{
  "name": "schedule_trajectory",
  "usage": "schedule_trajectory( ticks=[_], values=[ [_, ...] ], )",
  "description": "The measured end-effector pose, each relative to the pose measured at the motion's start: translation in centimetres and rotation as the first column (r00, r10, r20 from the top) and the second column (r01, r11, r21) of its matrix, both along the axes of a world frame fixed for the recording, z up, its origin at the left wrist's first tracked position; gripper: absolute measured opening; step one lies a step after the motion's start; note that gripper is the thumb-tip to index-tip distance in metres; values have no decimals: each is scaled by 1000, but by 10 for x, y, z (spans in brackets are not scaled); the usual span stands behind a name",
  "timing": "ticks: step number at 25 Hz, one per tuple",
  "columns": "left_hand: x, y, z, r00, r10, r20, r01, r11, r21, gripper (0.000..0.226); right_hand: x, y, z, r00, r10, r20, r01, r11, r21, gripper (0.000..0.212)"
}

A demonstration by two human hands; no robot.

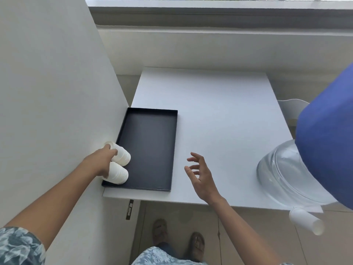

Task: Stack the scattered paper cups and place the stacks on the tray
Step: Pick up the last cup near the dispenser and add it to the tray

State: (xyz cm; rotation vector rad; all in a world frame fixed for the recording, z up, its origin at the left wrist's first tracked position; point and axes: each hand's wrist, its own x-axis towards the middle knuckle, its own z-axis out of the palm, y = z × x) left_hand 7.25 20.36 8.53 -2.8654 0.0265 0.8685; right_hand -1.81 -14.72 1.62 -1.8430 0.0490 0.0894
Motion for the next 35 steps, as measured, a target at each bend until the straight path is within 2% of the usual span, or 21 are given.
schedule_trajectory(
  ticks=[3,7,10,14,19,21,23,26,27,28,30,32,35],
  values=[
    [6,-10,7,999,-10,49,11,1000,-29,84,-7,-17,-4,998,-52,-18,52,999,-1,44],
    [16,-39,20,977,-106,187,136,978,-157,73,-15,-35,-7,994,-104,-41,105,995,3,41],
    [19,-85,20,958,-188,215,238,943,-234,68,-23,-51,-6,988,-151,-33,151,989,-3,41],
    [12,-163,9,944,-276,183,323,886,-333,59,-41,-79,-6,969,-244,-26,244,970,-7,41],
    [-16,-261,-19,911,-412,13,367,796,-482,55,-80,-131,-18,892,-451,-15,450,892,-45,40],
    [-30,-298,-31,898,-439,-15,362,760,-539,53,-102,-154,-28,826,-563,-15,561,824,-84,41],
    [-43,-326,-42,897,-442,-26,341,728,-594,50,-123,-176,-40,718,-696,18,691,709,-140,42],
    [-58,-357,-51,894,-444,-57,304,697,-649,46,-148,-212,-57,490,-865,104,842,440,-313,48],
    [-62,-364,-53,891,-450,-64,302,692,-656,46,-152,-224,-61,429,-896,112,846,355,-399,54],
    [-65,-370,-54,888,-454,-69,300,687,-661,45,-156,-236,-64,395,-915,88,825,311,-472,60],
    [-68,-377,-54,886,-458,-67,301,681,-668,44,-159,-258,-68,382,-924,-29,773,337,-538,73],
    [-70,-381,-54,885,-462,-59,309,676,-669,43,-159,-274,-76,397,-907,-141,770,412,-487,82],
    [-72,-384,-54,887,-459,-54,306,670,-676,41,-156,-281,-83,468,-861,-197,793,508,-337,68]
  ],
)
